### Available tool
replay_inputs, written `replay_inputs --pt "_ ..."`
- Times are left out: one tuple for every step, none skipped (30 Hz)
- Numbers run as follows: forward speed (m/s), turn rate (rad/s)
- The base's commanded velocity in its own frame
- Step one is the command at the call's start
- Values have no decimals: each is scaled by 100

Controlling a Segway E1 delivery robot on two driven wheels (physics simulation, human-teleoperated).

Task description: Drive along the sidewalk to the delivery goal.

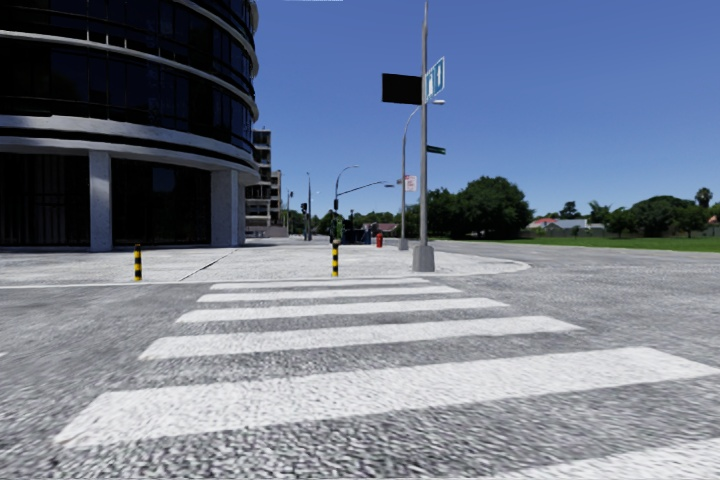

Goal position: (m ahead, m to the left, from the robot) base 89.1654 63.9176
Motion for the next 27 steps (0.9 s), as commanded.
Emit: replay_inputs --pt "146 50" --pt "146 50" --pt "146 50" --pt "146 50" --pt "146 50" --pt "146 50" --pt "146 50" --pt "146 50" --pt "146 50" --pt "146 50" --pt "146 50" --pt "146 46" --pt "146 29" --pt "146 29" --pt "146 0" --pt "147 0" --pt "147 0" --pt "147 0" --pt "147 0" --pt "147 0" --pt "147 0" --pt "155 0" --pt "200 0" --pt "200 0" --pt "200 0" --pt "200 0" --pt "200 0"
